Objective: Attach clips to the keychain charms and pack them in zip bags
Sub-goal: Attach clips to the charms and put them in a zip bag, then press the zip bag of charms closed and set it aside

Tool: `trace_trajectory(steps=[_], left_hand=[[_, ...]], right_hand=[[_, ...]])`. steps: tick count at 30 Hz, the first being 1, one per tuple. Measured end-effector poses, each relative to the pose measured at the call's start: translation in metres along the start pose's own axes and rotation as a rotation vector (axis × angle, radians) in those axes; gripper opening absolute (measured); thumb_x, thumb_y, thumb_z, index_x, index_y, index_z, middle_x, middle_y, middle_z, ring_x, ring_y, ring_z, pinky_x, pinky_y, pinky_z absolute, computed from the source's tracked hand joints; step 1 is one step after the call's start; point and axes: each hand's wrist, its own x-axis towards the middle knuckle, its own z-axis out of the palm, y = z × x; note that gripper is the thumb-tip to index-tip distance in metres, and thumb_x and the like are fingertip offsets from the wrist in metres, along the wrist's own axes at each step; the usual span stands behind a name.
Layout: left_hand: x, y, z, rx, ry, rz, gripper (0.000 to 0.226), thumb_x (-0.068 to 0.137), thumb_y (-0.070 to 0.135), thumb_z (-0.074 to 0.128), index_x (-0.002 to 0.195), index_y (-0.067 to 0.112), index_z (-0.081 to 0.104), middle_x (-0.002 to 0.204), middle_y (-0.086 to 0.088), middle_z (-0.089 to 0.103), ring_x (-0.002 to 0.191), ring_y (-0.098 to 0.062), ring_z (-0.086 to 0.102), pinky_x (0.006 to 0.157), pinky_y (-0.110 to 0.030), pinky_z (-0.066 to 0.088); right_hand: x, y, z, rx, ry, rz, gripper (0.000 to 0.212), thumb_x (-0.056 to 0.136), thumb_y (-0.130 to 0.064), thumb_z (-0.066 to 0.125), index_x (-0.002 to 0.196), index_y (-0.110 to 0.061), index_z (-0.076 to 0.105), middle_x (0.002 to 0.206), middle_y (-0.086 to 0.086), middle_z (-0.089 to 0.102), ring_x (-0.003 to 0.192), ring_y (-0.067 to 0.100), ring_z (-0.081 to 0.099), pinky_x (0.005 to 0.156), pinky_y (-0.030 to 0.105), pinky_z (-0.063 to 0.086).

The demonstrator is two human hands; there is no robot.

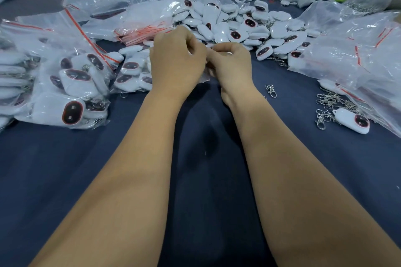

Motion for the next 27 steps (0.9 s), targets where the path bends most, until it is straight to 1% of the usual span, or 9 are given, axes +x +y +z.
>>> trace_trajectory(steps=[3,7,10,14,18,20,22,24,27], left_hand=[[0.000,0.001,0.001,-0.052,0.016,0.061,0.012,0.088,0.021,0.050,0.076,0.023,0.051,0.075,0.014,0.053,0.097,-0.021,0.054,0.074,-0.020,0.033],[0.001,0.000,-0.003,-0.123,0.030,0.011,0.018,0.089,0.020,0.052,0.073,0.029,0.055,0.075,0.018,0.056,0.088,-0.008,0.054,0.071,-0.012,0.035],[0.005,-0.004,-0.010,-0.107,0.105,-0.094,0.017,0.089,0.020,0.050,0.081,0.019,0.065,0.073,0.012,0.060,0.081,-0.012,0.057,0.077,-0.027,0.045],[0.008,-0.016,-0.016,0.414,0.031,-0.200,0.033,0.092,0.023,0.040,0.106,0.014,0.068,0.108,-0.012,0.065,0.112,-0.037,0.049,0.095,-0.041,0.037],[0.005,-0.017,-0.013,0.544,-0.111,-0.231,0.039,0.095,0.030,0.037,0.116,0.012,0.064,0.120,-0.017,0.062,0.115,-0.039,0.050,0.094,-0.042,0.037],[0.006,-0.013,-0.015,0.450,-0.069,-0.219,0.034,0.093,0.029,0.038,0.096,0.010,0.065,0.095,-0.015,0.064,0.097,-0.038,0.054,0.073,-0.036,0.039],[0.006,-0.009,-0.017,0.307,-0.079,-0.231,0.031,0.090,0.027,0.041,0.077,0.006,0.060,0.070,-0.012,0.056,0.077,-0.036,0.051,0.055,-0.034,0.035],[0.005,-0.005,-0.018,0.127,-0.130,-0.243,0.033,0.086,0.027,0.045,0.079,0.002,0.065,0.070,-0.018,0.062,0.073,-0.038,0.055,0.060,-0.038,0.048],[-0.001,-0.002,-0.015,-0.039,-0.200,-0.253,0.032,0.088,0.028,0.050,0.073,0.004,0.064,0.066,-0.013,0.060,0.062,-0.027,0.051,0.063,-0.033,0.044]], right_hand=[[-0.002,-0.004,0.002,-0.046,-0.157,-0.023,0.019,0.094,-0.009,0.058,0.076,-0.008,0.063,0.057,0.000,0.061,0.047,0.009,0.054,0.047,0.023,0.045],[-0.006,-0.006,0.005,-0.022,-0.316,0.082,0.028,0.100,-0.029,0.047,0.087,-0.015,0.066,0.081,0.000,0.067,0.074,0.013,0.063,0.075,0.034,0.050],[-0.012,-0.009,0.002,-0.023,-0.416,0.115,0.025,0.094,-0.023,0.049,0.079,-0.013,0.067,0.071,-0.002,0.069,0.065,0.011,0.066,0.076,0.032,0.053],[-0.007,-0.006,0.004,-0.414,-0.203,-0.043,0.016,0.083,-0.015,0.066,0.083,0.000,0.072,0.085,0.008,0.069,0.088,0.026,0.065,0.092,0.047,0.051],[0.000,0.002,0.003,-0.521,0.021,-0.185,0.011,0.090,-0.022,0.065,0.087,-0.018,0.074,0.114,0.012,0.064,0.114,0.029,0.056,0.101,0.041,0.045],[0.002,0.001,-0.002,-0.433,0.111,-0.185,0.014,0.092,-0.019,0.063,0.093,-0.012,0.075,0.113,0.010,0.064,0.104,0.023,0.061,0.095,0.034,0.050],[0.003,-0.003,-0.009,-0.160,0.160,-0.133,0.015,0.091,-0.007,0.061,0.082,-0.012,0.073,0.088,0.005,0.068,0.075,0.008,0.063,0.071,0.020,0.054],[0.002,-0.011,-0.014,0.166,0.187,-0.042,0.020,0.085,0.002,0.063,0.072,-0.013,0.069,0.063,-0.004,0.065,0.055,0.005,0.058,0.054,0.018,0.047],[0.002,-0.017,-0.021,0.402,0.138,0.089,0.015,0.079,0.000,0.064,0.068,-0.010,0.067,0.061,-0.001,0.060,0.055,0.012,0.056,0.058,0.025,0.046]])
